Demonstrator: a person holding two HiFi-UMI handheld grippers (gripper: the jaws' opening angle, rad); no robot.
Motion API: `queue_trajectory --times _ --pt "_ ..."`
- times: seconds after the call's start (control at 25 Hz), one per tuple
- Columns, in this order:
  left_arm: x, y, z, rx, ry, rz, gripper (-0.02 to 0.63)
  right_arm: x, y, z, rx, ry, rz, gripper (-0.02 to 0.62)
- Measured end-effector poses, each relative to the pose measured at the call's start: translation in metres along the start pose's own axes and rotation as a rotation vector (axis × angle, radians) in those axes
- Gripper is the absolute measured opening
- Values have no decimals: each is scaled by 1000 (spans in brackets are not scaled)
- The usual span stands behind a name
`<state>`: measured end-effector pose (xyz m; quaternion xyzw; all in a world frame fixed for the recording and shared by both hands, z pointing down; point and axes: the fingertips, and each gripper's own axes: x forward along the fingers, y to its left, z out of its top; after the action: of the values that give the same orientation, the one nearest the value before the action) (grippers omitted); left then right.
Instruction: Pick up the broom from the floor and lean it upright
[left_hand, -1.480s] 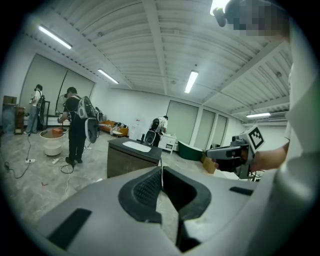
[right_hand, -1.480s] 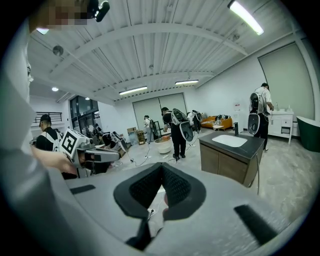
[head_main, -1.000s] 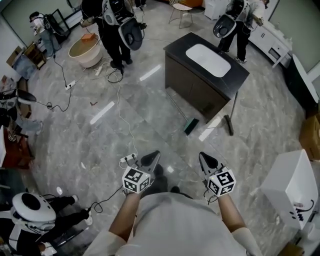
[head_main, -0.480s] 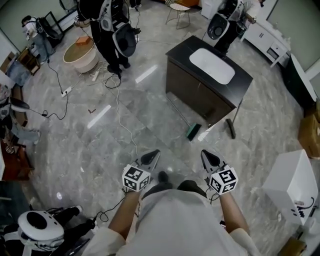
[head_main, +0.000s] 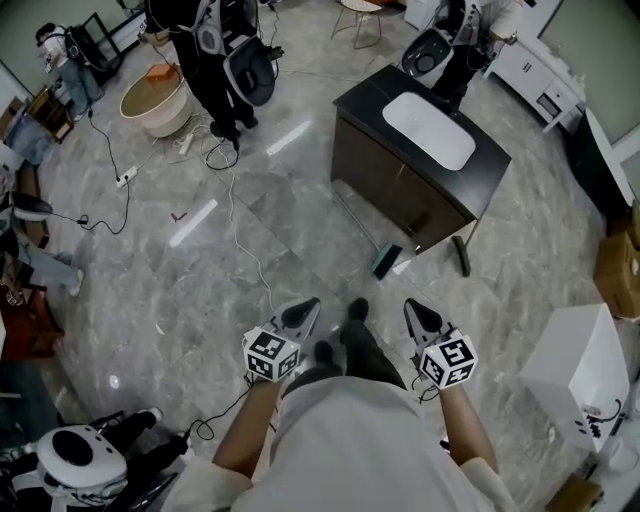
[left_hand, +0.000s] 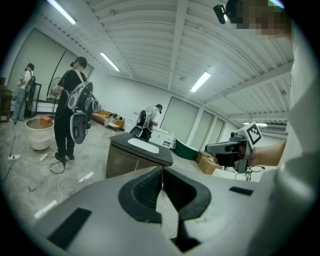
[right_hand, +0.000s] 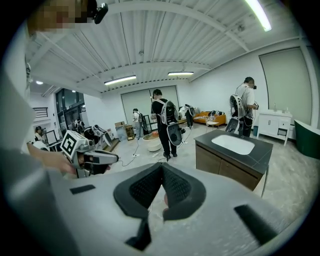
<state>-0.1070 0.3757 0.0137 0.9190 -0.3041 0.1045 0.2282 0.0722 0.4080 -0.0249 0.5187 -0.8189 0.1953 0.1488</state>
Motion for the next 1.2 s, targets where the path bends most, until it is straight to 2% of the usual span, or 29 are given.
queue_trajectory --times 0.28,0.52,0.76,0.96,1.2 --pt "36 27 10 -12 14 40 11 44 -38 9 8 16 41 -5" --pt "88 54 29 -29 41 60 11 94 -84 23 22 51 79 -5" --pt "146 83 39 -32 61 81 11 143 -129 19 51 91 117 -5" --pt "194 111 45 -40 64 106 11 187 -161 20 -45 129 159 -5" --pt "229 140 43 -57 86 126 11 231 -186 21 -48 149 217 -5"
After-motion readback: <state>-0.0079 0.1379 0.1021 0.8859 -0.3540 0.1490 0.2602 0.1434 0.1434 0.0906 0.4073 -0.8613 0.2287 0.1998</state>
